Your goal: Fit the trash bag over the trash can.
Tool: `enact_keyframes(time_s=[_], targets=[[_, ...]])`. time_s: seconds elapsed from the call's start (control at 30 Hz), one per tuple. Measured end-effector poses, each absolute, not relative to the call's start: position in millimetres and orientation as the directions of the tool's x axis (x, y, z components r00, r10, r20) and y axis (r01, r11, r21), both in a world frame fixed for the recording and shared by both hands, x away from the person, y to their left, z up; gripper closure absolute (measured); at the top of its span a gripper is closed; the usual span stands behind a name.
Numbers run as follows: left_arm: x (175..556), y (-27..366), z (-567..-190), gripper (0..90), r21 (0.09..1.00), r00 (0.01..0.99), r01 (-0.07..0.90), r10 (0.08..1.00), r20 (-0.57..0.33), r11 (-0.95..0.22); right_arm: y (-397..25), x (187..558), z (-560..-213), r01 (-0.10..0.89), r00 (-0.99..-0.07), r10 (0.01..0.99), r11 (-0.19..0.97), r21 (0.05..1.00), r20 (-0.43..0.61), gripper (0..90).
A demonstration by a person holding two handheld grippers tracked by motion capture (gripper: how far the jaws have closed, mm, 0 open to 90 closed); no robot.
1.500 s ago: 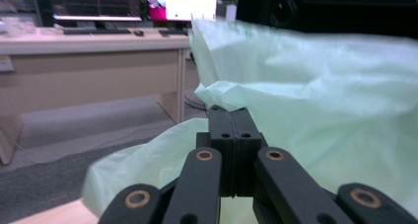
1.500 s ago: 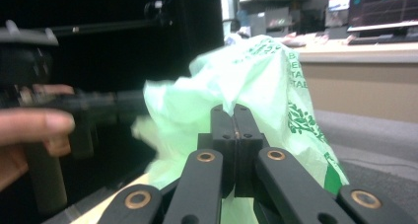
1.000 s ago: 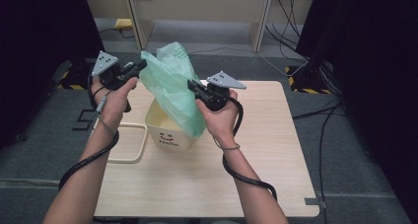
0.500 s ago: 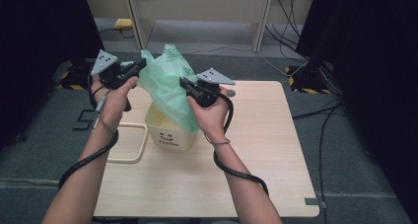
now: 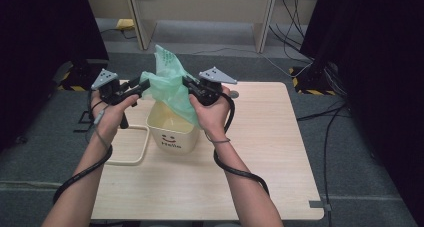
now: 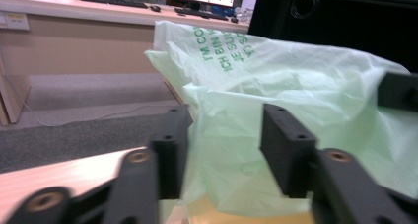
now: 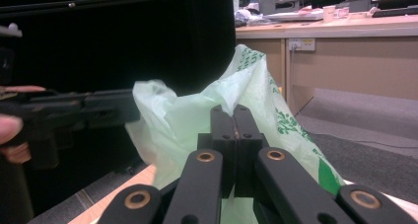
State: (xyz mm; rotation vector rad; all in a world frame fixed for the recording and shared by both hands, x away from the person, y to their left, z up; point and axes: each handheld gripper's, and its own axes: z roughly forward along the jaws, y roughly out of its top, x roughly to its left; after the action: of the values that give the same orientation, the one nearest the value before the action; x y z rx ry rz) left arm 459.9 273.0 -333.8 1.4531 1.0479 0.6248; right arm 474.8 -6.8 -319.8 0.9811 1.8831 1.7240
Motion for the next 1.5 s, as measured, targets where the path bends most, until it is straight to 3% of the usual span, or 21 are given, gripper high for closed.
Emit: enact_keyframes(time_s=[0.43, 0.87, 1.3, 1.5], targets=[[433, 263, -331, 29.2, 0.976, 0.524, 0.217, 0.843, -0.122, 0.006, 5, 478, -318, 0.232, -0.663, 0.728, -0.022, 0.973, 0.174, 90.0], [426, 277, -330, 25.8, 0.980, 0.508, 0.198, 0.855, -0.106, 0.005, 6, 481, -324, 0.251, -0.654, 0.736, -0.009, 0.968, 0.176, 90.0], [423, 220, -350, 24.6, 0.955, 0.668, 0.238, 0.744, -0.028, -0.177, 15, 484, -323, 0.256, -0.658, 0.732, -0.003, 0.967, 0.177, 90.0], [432, 210, -358, 17.9, 0.940, 0.672, 0.266, 0.740, -0.023, -0.213, 18, 484, -324, 0.261, -0.662, 0.729, 0.004, 0.965, 0.175, 90.0]])
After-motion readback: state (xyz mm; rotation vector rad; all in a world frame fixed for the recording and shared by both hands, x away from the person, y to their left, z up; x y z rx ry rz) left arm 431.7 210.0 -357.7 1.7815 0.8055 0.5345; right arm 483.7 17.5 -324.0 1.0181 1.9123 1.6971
